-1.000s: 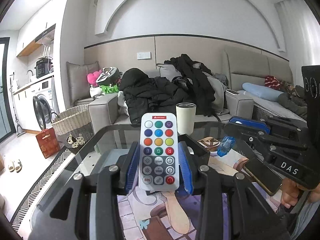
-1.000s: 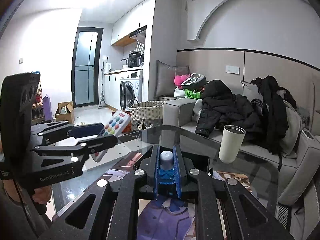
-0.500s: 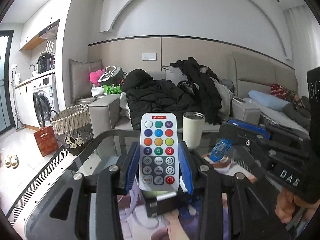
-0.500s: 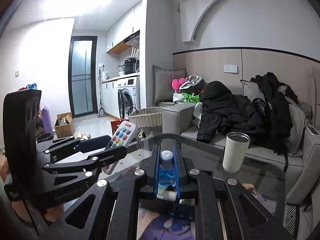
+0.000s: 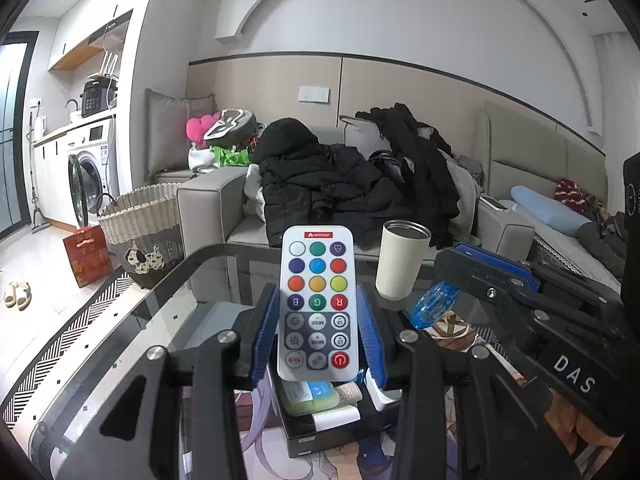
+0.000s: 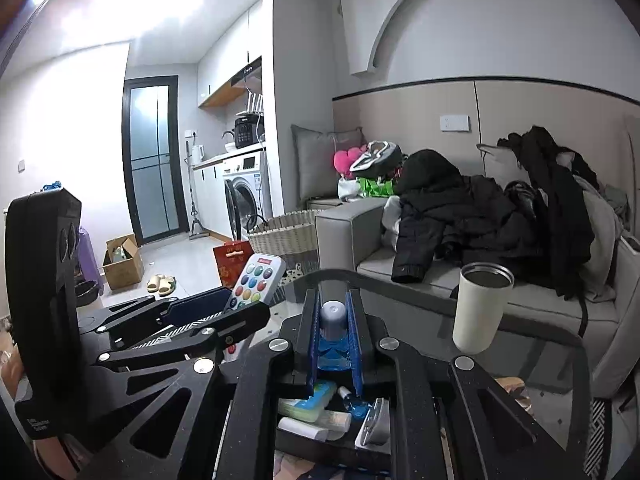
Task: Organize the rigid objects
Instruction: 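Lift the remote with the left gripper while the right carries the blue bottle over the box, then lower the remote into the box with the left gripper while the right releases the bottle inside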
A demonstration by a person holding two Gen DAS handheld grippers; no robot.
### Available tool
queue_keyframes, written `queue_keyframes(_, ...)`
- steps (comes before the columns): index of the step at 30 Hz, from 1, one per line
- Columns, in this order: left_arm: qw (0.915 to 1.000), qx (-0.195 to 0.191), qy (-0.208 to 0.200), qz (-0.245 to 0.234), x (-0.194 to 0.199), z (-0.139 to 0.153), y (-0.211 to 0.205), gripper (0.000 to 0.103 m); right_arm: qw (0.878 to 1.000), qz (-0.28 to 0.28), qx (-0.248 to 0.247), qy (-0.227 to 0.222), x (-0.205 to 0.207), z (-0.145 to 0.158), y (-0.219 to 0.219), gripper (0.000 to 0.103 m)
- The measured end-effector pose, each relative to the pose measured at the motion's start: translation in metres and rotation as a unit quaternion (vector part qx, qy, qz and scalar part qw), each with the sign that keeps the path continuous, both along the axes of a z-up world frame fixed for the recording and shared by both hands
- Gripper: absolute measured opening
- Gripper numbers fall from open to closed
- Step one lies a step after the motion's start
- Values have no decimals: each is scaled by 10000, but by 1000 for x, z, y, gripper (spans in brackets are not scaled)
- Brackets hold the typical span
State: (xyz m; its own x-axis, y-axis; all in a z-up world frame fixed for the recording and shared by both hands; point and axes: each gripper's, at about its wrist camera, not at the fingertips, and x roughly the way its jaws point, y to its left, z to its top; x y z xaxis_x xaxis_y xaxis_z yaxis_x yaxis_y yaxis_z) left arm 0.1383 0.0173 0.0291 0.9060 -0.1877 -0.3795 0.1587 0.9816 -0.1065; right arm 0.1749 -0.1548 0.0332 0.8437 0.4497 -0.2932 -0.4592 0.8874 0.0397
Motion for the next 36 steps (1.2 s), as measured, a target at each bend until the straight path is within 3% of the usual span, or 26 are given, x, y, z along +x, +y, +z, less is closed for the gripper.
queue_keyframes(12, 9960, 98, 877, -159, 25, -23, -10, 38, 9951, -47, -53, 982, 33, -26, -3, 12)
queue_keyframes(20, 9858, 130, 1645, -307, 46, -50, -19, 38, 9794, -218, 140, 2004, 65, -59, -16, 13)
queue_keyframes(25, 9797, 164, 1968, -357, 51, -61, -25, 38, 9757, -195, 102, 2182, 69, -66, -15, 13)
queue_keyframes(36, 9734, 227, 2242, -411, 53, -73, -30, 38, 9627, -106, -140, 2702, 77, -88, -6, 13)
